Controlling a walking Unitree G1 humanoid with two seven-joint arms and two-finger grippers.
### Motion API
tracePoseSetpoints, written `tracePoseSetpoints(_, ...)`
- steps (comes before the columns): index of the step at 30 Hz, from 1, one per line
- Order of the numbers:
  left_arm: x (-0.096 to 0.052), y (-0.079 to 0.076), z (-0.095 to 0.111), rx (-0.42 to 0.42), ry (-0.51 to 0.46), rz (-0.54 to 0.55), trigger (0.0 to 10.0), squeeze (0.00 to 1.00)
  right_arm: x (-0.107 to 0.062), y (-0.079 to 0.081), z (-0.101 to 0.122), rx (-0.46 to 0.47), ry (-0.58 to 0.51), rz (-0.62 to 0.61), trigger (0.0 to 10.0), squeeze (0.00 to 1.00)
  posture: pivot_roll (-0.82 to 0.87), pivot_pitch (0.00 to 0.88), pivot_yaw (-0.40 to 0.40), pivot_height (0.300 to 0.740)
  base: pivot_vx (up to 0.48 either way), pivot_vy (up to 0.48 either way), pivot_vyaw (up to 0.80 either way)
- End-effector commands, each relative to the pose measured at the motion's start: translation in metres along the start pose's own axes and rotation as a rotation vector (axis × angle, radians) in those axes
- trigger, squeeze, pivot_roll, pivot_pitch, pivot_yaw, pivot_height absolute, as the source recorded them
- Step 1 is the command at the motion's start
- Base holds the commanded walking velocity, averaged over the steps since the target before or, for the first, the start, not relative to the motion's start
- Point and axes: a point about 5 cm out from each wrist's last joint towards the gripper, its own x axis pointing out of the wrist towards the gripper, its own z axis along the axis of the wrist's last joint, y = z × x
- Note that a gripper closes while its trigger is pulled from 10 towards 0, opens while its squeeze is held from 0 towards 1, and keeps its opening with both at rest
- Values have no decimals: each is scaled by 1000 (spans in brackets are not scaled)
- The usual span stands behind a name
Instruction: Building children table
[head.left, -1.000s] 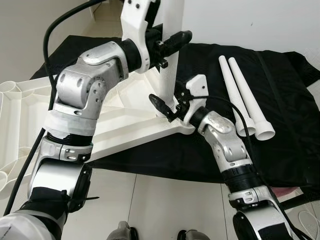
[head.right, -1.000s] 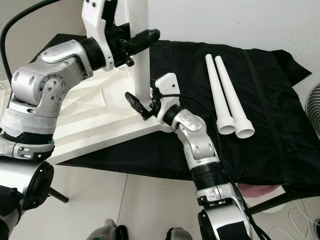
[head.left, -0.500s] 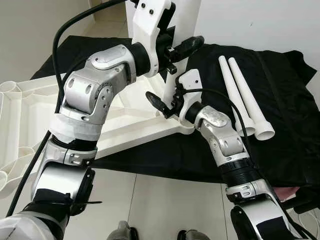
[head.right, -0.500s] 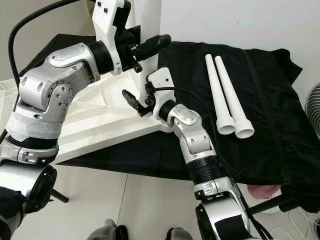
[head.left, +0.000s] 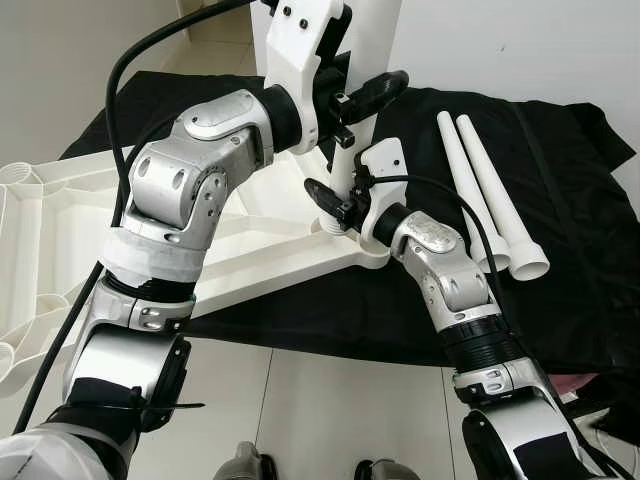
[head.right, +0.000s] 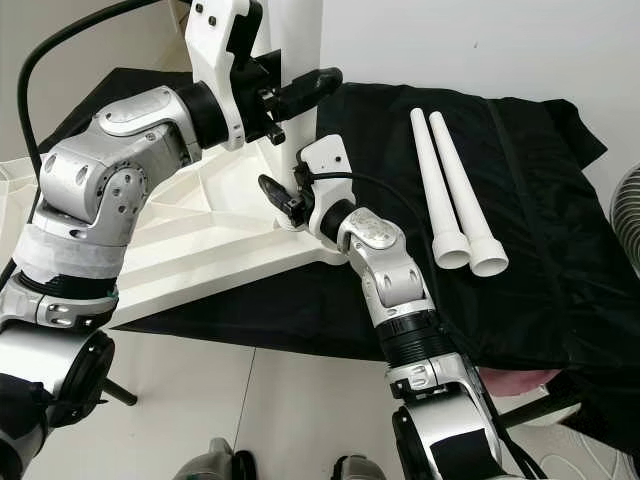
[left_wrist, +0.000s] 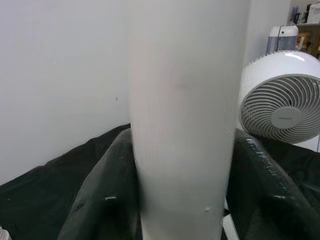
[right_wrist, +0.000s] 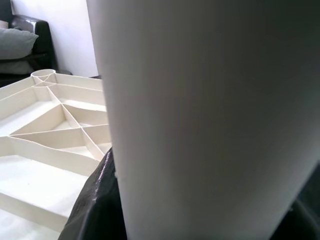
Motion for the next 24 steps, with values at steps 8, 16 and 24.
tracePoseSetpoints(8,0,-5,3,42,-3,-51,10000,1000,0,-5,2,46,-13,-70,10000,0,-89,54,49,740,0,0,0)
tracePoseSetpoints(16,-7,7,8,80,-12,16,10000,0,-2,-13,2,84,-28,-148,10000,0,-90,46,47,740,0,0,0)
tracePoseSetpoints(24,-23,33,13,62,-60,187,10000,0,-10,-26,-3,106,-31,-261,10000,0,-87,40,44,740,0,0,0)
